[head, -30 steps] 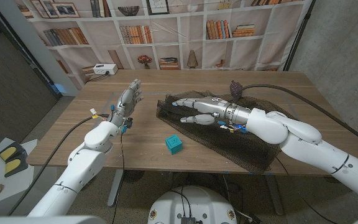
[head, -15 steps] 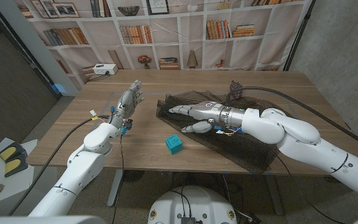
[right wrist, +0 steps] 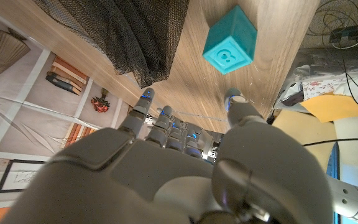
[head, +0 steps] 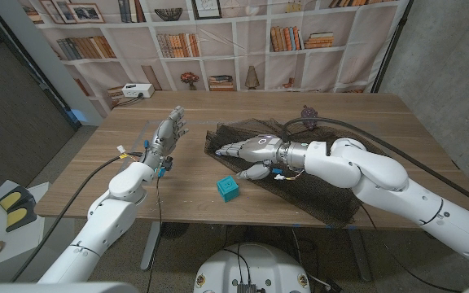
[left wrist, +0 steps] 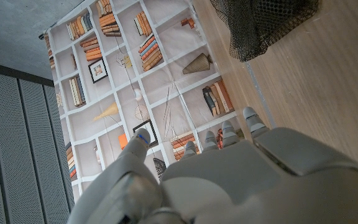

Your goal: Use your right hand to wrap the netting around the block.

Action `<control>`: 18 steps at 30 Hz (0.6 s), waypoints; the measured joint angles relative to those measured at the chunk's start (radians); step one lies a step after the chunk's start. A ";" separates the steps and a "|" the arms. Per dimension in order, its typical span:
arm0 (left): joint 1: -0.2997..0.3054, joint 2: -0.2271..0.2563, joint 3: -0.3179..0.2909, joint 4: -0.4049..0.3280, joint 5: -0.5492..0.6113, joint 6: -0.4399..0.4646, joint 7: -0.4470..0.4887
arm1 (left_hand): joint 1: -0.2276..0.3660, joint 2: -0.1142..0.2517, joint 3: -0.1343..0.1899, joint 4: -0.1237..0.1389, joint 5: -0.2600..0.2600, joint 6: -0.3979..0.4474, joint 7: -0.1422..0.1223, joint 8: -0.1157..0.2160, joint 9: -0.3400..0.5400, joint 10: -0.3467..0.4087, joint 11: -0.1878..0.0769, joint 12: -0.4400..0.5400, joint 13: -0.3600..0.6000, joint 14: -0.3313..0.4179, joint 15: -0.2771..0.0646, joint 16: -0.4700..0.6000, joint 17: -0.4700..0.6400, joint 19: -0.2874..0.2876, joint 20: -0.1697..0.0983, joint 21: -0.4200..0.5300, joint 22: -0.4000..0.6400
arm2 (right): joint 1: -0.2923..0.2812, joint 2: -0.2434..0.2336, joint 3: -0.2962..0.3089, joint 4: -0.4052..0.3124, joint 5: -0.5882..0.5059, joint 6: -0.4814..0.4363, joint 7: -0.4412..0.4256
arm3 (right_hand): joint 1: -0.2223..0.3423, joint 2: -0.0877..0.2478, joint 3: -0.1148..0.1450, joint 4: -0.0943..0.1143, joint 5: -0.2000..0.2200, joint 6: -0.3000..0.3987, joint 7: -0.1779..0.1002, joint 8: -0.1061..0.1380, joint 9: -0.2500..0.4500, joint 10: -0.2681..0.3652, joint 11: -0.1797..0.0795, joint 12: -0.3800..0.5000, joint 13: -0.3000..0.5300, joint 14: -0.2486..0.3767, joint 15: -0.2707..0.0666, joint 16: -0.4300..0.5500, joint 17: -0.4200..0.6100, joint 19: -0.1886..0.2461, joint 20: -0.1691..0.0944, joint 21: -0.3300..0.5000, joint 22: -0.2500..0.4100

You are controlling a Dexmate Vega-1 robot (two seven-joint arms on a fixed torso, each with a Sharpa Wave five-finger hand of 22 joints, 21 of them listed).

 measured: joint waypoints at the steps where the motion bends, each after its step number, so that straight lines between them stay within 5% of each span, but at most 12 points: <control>1: 0.000 0.000 -0.001 0.001 0.000 0.000 0.000 | 0.000 0.000 0.000 0.000 0.000 0.000 0.000 0.000 0.000 0.000 0.000 0.000 0.000 0.000 0.000 0.000 0.000 0.000 0.000 0.000 0.000 | 0.000 0.000 0.000 0.000 -0.009 0.003 0.006 | 0.005 -0.005 0.003 -0.003 0.000 0.000 0.000 0.000 0.000 0.004 -0.001 0.000 0.001 0.002 -0.002 0.000 0.000 0.002 -0.002 0.000 0.000; 18: 0.017 -0.004 -0.015 0.010 -0.012 -0.028 -0.011 | -0.009 0.001 -0.004 0.004 0.000 0.000 0.000 0.000 0.000 0.000 0.000 0.000 0.000 0.005 0.005 0.000 0.000 0.000 0.000 0.000 0.000 | 0.064 0.101 -0.087 0.000 -0.194 0.070 0.188 | 0.068 -0.044 0.013 0.003 0.000 -0.005 0.005 0.000 0.000 -0.015 -0.030 0.000 0.001 -0.017 -0.005 -0.012 0.000 0.014 -0.006 0.000 0.000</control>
